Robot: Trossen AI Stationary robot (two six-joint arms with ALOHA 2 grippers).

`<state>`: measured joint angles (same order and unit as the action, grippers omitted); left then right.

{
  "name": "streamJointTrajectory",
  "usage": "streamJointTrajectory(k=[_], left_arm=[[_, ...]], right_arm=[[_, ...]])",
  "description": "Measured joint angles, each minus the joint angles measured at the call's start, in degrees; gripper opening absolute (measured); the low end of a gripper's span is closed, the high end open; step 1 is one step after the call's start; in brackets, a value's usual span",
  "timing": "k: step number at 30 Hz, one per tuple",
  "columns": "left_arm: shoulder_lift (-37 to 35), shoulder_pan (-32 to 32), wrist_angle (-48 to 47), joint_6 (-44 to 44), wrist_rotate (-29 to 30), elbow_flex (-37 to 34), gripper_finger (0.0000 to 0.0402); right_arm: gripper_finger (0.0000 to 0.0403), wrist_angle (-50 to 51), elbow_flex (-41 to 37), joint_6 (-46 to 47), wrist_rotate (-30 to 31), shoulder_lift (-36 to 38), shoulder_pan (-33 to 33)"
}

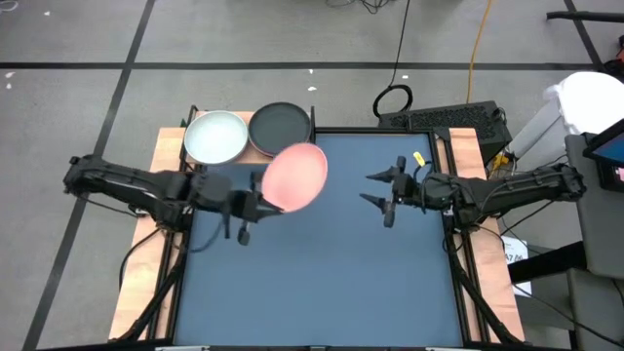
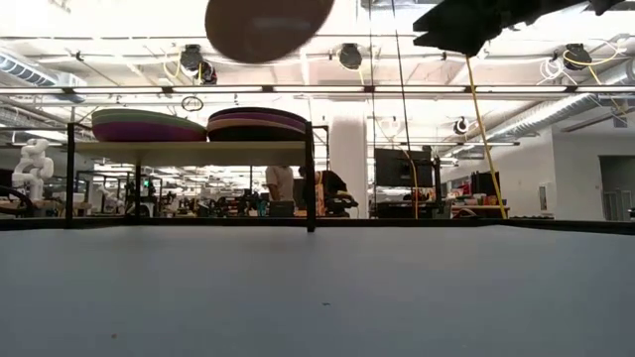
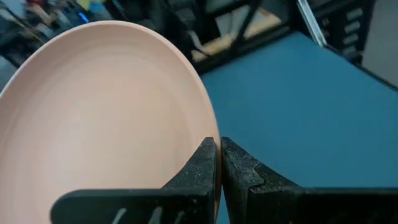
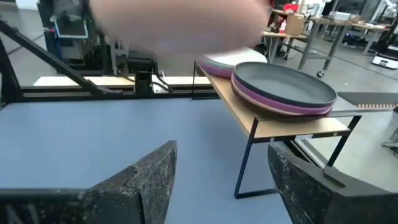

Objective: Place and stack plates onto a shelf
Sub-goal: Stack the light pink plate on the white plate on the shelf

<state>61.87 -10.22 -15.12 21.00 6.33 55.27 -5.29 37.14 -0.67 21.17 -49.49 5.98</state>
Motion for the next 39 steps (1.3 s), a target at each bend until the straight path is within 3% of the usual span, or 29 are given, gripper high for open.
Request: streamJointTrajectory(k=[6,13,31,39], left_arm=[[-3.35,-0.14,-8.09,0.94,4.55,7.25,0.0010],[-3.92,-0.13,-17.72,-2.76,18.14,12.31,0.0010],[-10.71,8.81,-33.49,-25.61,35.91,12.61,0.0009],[-16.51,12.83,-35.82,-31.77,36.37,10.05,0.0009]], right_arm=[[0.0231,2.27,-0.02,-0.02,-0.02,-0.18,0.00],[0.0231,5.63,-0.02,-0.38,-0.24,-0.22,0.00],[0.0231,5.60,-0.02,-0.42,-0.46,-0.22,0.00],[0.0231,5.60,-0.02,-0.44,-0.50,-0.22,0.00]])
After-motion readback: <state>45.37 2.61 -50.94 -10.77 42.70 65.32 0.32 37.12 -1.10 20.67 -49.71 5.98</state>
